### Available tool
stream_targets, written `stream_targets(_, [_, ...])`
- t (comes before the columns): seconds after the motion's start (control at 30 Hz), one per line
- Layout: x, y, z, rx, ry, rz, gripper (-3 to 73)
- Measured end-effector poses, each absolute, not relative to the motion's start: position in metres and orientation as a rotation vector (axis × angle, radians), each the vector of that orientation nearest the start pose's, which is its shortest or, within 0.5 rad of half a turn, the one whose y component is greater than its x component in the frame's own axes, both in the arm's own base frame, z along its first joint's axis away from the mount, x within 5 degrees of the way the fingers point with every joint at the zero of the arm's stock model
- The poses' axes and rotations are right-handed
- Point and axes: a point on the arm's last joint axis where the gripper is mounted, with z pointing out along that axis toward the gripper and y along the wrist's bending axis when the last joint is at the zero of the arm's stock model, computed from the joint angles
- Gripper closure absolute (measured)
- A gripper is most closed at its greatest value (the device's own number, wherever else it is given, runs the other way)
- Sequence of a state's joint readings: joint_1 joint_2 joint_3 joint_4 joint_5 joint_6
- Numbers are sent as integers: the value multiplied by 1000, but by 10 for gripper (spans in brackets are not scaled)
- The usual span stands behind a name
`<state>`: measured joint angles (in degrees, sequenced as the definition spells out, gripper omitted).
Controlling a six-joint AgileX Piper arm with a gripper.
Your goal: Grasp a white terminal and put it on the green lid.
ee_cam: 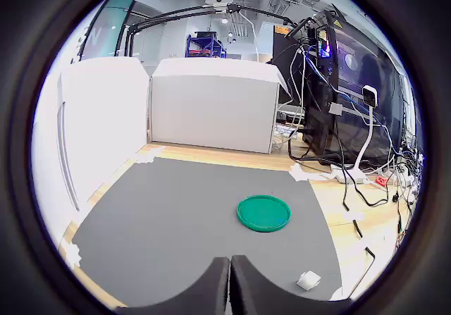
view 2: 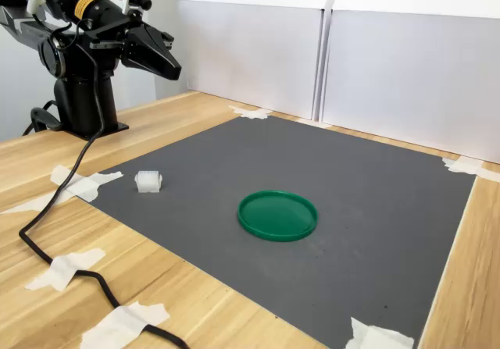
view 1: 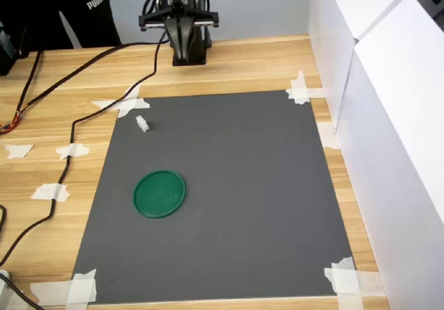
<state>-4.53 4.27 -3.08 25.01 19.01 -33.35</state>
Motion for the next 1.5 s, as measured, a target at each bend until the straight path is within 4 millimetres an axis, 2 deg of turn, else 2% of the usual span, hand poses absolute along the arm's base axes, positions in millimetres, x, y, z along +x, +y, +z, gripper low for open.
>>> stream_targets(1.17, [59, 8, 200, -177, 1800, -50, 711])
stream_targets(1.33, [66, 8, 200, -178, 1877, -37, 711])
stream_targets(1.5, [78, 7, 211, -185, 1966, -17, 711])
